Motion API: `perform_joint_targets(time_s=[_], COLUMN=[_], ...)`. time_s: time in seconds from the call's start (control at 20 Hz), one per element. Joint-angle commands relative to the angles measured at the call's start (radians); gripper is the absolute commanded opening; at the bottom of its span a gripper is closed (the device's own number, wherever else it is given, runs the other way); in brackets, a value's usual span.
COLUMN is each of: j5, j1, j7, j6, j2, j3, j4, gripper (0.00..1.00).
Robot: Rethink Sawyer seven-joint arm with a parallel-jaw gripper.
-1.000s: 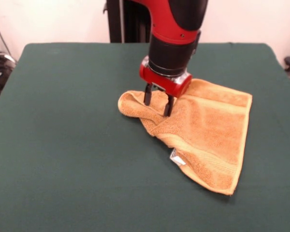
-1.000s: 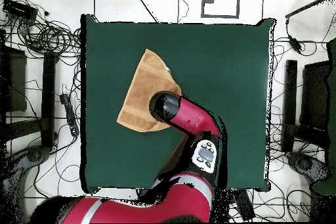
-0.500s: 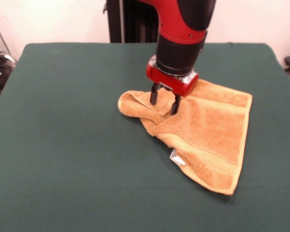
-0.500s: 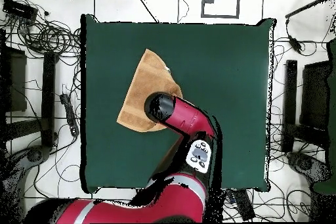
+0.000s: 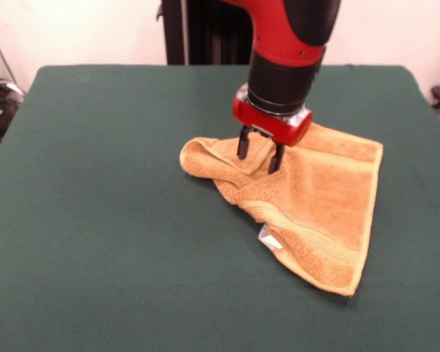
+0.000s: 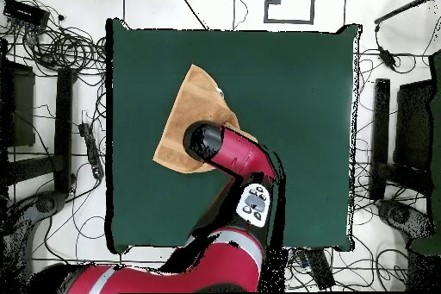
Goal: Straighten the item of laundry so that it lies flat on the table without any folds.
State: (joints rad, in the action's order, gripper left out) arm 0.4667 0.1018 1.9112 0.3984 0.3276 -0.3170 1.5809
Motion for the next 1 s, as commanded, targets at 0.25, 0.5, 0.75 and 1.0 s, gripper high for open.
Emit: perform_joint_targets(time_s=[0.25, 0.5, 0.75, 1.0], j5=[0.083, 0.086, 0.092, 0.092], j1=[0.009, 0.013, 0.023, 0.028], j7=[0.294, 0.289, 0.296, 0.299], j6=[-0.039, -0.035, -0.016, 0.003], j2=[0.006, 0.015, 0.015, 0.021], j3=[0.092, 0.089, 0.074, 0.064], j4=[0.080, 0.093, 0.087, 0.085], gripper=[1.00, 1.00, 1.00, 1.00])
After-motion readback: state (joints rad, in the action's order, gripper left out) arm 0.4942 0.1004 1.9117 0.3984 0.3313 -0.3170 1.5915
